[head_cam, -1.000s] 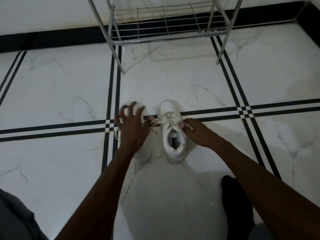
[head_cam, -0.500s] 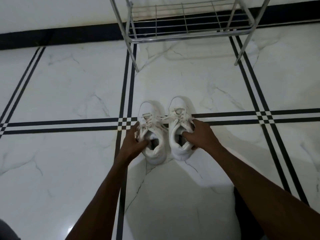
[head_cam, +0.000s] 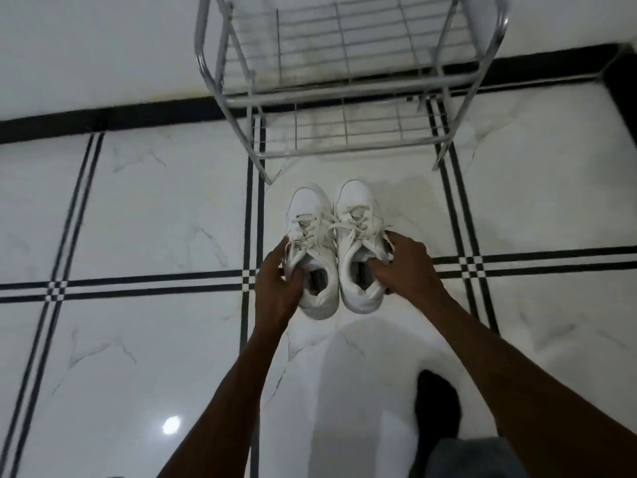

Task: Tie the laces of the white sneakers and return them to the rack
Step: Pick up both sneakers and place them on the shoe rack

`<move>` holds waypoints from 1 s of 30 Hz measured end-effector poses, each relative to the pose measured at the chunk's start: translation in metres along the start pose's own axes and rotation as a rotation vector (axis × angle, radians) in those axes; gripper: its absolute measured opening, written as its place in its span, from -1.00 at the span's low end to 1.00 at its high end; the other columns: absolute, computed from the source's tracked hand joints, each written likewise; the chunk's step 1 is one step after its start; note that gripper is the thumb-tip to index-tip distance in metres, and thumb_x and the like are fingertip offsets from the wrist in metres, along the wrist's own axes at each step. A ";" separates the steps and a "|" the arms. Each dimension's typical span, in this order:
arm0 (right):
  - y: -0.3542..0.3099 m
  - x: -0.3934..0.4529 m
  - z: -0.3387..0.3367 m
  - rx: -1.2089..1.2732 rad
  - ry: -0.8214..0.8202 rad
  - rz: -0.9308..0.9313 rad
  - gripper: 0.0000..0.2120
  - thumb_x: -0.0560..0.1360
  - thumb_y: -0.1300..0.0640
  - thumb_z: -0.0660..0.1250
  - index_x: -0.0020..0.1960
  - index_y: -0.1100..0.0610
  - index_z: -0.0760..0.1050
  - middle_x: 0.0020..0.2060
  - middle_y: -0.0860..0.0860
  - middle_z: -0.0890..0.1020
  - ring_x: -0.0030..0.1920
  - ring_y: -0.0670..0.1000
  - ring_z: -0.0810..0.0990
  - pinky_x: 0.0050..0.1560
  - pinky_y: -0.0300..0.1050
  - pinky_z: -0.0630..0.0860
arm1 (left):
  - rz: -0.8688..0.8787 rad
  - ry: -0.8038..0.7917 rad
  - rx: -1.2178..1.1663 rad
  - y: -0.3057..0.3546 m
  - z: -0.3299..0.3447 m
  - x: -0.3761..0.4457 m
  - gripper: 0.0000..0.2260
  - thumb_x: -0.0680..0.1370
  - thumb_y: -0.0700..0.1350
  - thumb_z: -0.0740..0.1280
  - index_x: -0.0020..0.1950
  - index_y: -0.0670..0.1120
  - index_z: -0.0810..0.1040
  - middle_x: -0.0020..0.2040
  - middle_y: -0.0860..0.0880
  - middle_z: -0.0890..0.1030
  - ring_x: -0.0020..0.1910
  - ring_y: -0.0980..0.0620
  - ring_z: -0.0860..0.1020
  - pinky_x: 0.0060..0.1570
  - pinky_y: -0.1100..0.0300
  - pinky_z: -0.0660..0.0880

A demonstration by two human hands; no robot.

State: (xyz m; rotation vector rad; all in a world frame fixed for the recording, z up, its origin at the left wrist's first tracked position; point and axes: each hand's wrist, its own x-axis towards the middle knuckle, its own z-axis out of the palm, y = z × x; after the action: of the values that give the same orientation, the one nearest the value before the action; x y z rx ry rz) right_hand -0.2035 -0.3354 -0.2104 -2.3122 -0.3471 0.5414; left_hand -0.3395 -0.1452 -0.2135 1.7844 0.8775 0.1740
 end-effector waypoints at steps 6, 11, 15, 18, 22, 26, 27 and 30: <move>-0.111 -0.018 -0.146 0.040 -0.009 0.020 -0.61 0.33 -0.11 0.36 0.11 0.02 0.53 -0.08 0.01 0.69 -0.21 0.09 0.70 -0.26 0.10 0.68 | -0.004 -0.004 -0.035 0.183 -0.039 -0.029 -0.41 0.43 -0.11 0.30 0.49 0.06 0.49 0.38 0.07 0.61 0.33 0.04 0.59 0.31 -0.01 0.57; -0.178 0.002 -0.234 -0.005 -0.022 0.005 -0.52 0.41 -0.03 0.45 0.29 0.08 0.53 0.02 0.04 0.71 -0.11 0.08 0.71 -0.09 -0.10 0.59 | 0.008 0.012 -0.015 0.295 -0.052 -0.020 -0.41 0.44 -0.10 0.30 0.50 0.07 0.47 0.39 0.08 0.59 0.31 0.09 0.59 0.28 0.12 0.56; -0.205 0.043 -0.263 0.035 -0.032 -0.029 -0.49 0.39 -0.05 0.41 0.30 0.09 0.50 -0.07 0.06 0.71 -0.22 0.09 0.71 -0.18 0.04 0.68 | 0.048 0.015 -0.005 0.331 -0.051 0.020 -0.44 0.52 -0.24 0.34 0.51 0.07 0.46 0.40 0.06 0.58 0.30 0.06 0.59 0.27 0.10 0.58; -0.214 0.083 -0.260 0.008 -0.014 -0.024 -0.53 0.44 0.02 0.42 0.32 0.11 0.49 0.00 0.08 0.70 -0.20 0.13 0.70 -0.14 0.07 0.67 | 0.053 0.013 0.006 0.333 -0.045 0.062 -0.46 0.54 -0.25 0.34 0.52 0.05 0.46 0.40 0.04 0.59 0.32 0.07 0.58 0.26 0.18 0.55; -0.219 0.154 -0.246 0.011 -0.049 0.038 -0.57 0.44 0.03 0.40 0.27 0.12 0.50 -0.01 0.08 0.68 -0.13 0.15 0.70 -0.17 0.11 0.68 | 0.050 -0.007 0.023 0.328 -0.034 0.136 -0.46 0.52 -0.20 0.34 0.51 0.04 0.47 0.36 0.03 0.61 0.29 0.05 0.60 0.26 0.09 0.58; -0.218 0.225 -0.223 0.005 -0.057 0.088 -0.55 0.37 0.05 0.38 0.24 0.10 0.51 -0.04 0.10 0.69 -0.11 0.18 0.70 -0.15 0.13 0.68 | 0.034 -0.061 0.072 0.317 -0.025 0.215 -0.46 0.54 -0.20 0.35 0.52 0.04 0.42 0.35 0.05 0.61 0.25 0.13 0.61 0.24 0.08 0.60; -0.219 0.236 -0.218 -0.013 -0.062 0.099 -0.55 0.38 0.07 0.39 0.26 0.10 0.51 0.00 0.11 0.69 -0.05 0.19 0.70 -0.09 0.11 0.67 | 0.025 -0.071 0.075 0.314 -0.023 0.227 -0.46 0.54 -0.21 0.34 0.52 0.04 0.42 0.36 0.05 0.61 0.27 0.09 0.60 0.26 0.08 0.59; -0.215 0.262 -0.205 -0.022 -0.061 0.118 -0.49 0.40 0.04 0.39 0.33 0.10 0.50 0.09 0.11 0.69 0.09 0.18 0.66 0.07 0.04 0.61 | 0.013 -0.090 0.085 0.302 -0.017 0.255 -0.47 0.56 -0.30 0.33 0.52 -0.04 0.42 0.38 -0.02 0.59 0.29 0.02 0.59 0.17 0.40 0.55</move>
State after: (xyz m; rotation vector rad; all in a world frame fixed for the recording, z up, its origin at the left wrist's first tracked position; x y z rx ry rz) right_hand 0.1036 -0.2033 0.0011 -2.3520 -0.2473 0.6713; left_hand -0.0218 -0.0132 -0.0181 1.8625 0.8199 0.0644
